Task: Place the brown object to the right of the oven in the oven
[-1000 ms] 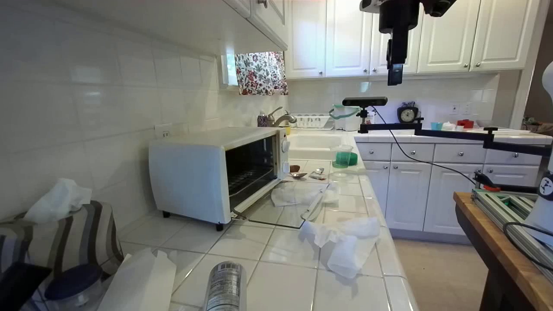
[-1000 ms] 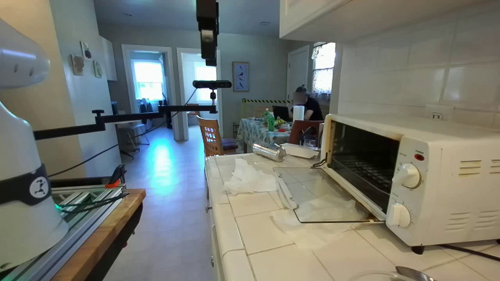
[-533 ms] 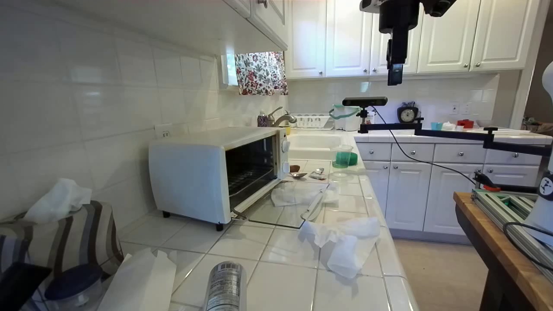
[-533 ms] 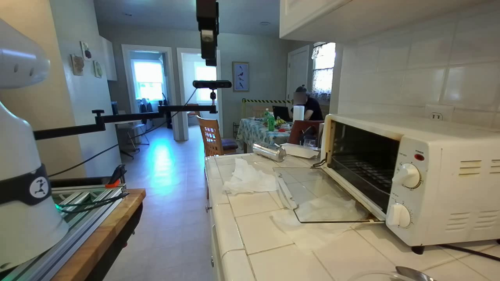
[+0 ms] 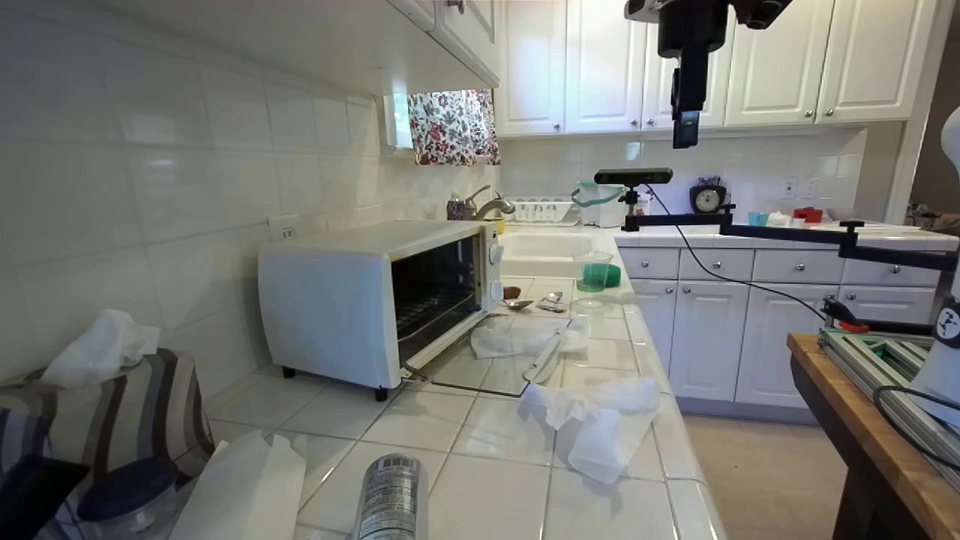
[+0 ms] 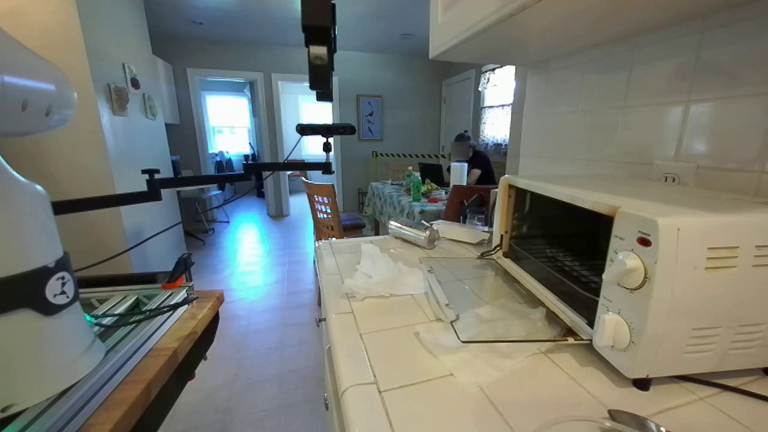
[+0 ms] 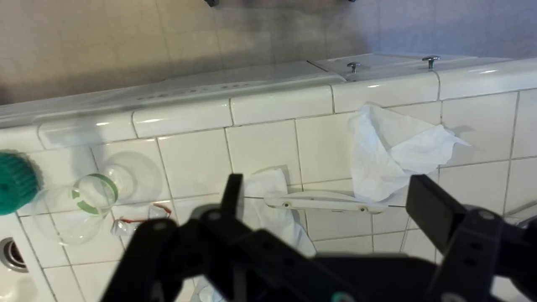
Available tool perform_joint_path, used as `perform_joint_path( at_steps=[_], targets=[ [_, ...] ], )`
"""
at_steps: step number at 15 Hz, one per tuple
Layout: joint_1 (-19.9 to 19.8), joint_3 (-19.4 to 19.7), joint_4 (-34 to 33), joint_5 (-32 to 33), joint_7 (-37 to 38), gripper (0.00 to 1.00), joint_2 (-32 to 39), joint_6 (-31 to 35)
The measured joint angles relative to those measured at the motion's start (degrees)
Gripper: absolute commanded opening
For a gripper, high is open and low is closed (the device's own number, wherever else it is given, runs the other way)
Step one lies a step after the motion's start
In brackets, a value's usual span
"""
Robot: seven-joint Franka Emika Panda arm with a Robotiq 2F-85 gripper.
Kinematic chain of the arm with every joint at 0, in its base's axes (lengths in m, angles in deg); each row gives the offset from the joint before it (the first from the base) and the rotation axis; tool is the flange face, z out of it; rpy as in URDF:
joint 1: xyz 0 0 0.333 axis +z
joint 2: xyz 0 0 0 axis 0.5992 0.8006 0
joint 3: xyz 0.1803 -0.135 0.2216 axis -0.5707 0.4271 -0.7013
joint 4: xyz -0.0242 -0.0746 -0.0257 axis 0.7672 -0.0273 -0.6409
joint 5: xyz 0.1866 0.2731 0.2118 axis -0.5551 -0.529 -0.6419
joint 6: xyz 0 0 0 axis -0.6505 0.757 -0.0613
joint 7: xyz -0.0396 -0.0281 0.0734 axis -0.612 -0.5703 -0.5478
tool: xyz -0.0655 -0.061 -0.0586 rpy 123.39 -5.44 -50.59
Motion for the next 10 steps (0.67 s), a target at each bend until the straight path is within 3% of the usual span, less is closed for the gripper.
perform_joint_path(
  at_steps=[3,7,10],
  targets=[
    [-3.7,0.6,0.5,0.2,4.2,1.0,0.9,2.6],
    [-11.2,5.2,3.5,0.4,5.6,1.0,2.9,12.0],
    [-13.7,7.1,4.6,0.6,5.2,1.0,3.9,16.5]
  ],
)
